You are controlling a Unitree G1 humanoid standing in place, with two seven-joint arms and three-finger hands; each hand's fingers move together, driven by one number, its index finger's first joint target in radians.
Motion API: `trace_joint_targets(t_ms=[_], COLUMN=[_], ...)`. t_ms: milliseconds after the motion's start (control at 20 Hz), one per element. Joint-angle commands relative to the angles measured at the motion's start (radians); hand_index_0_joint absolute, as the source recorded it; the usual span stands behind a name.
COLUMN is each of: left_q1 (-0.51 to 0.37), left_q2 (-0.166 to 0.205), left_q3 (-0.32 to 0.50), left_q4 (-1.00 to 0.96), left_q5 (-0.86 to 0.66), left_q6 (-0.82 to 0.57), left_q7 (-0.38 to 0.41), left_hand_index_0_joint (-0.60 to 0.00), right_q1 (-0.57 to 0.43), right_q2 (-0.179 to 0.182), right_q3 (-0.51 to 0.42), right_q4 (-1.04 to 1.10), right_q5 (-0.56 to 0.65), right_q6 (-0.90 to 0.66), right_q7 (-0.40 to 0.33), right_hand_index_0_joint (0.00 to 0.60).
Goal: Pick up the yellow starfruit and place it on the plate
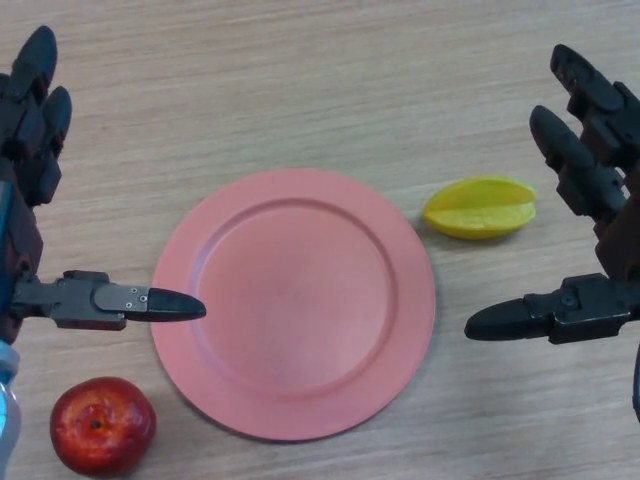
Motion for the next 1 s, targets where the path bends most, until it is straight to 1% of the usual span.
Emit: trace_joint_targets(t_ms=[50,100,250,450,550,600,750,800,900,1000], left_q1=[-0.014,-0.012,-0.022,-0.010,-0.012,-0.021,-0.029,-0.026,-0.001,0.008], left_q2=[0.032,0.030,0.036,0.028,0.032,0.036,0.046,0.042,0.023,0.021], left_q3=[0.054,0.056,0.055,0.051,0.060,0.069,0.080,0.071,0.058,0.069], left_q4=[-0.056,-0.055,-0.059,-0.051,-0.041,-0.035,-0.035,-0.050,-0.068,-0.082], left_q5=[0.000,0.002,-0.001,-0.001,-0.006,-0.005,-0.005,-0.007,-0.001,-0.012], left_q6=[-0.081,-0.074,-0.043,-0.089,-0.097,-0.113,-0.108,-0.093,-0.112,-0.106], left_q7=[-0.016,-0.020,-0.029,-0.036,-0.040,-0.029,-0.023,-0.018,-0.010,-0.016], left_hand_index_0_joint=[0.000,0.000,0.000,0.000,0.000,0.000,0.000,0.000,0.000,0.000], right_q1=[-0.039,-0.040,-0.039,-0.051,-0.069,-0.102,-0.156,-0.182,-0.211,-0.238], right_q2=[-0.033,-0.027,-0.024,-0.023,-0.024,-0.025,-0.020,-0.024,-0.026,-0.027], right_q3=[-0.033,-0.034,-0.028,-0.020,-0.005,0.013,0.031,0.040,0.043,0.040], right_q4=[-0.035,-0.027,-0.034,-0.007,0.033,0.078,0.176,0.221,0.291,0.359], right_q5=[-0.001,0.003,0.030,0.046,0.015,-0.011,-0.050,-0.086,-0.138,-0.160], right_q6=[-0.124,-0.150,-0.142,-0.135,-0.155,-0.172,-0.211,-0.224,-0.269,-0.328], right_q7=[0.009,0.005,-0.010,-0.018,-0.020,-0.019,-0.001,0.004,0.027,0.037], right_hand_index_0_joint=[0.000,0.000,0.000,0.000,0.000,0.000,0.000,0.000,0.000,0.000])
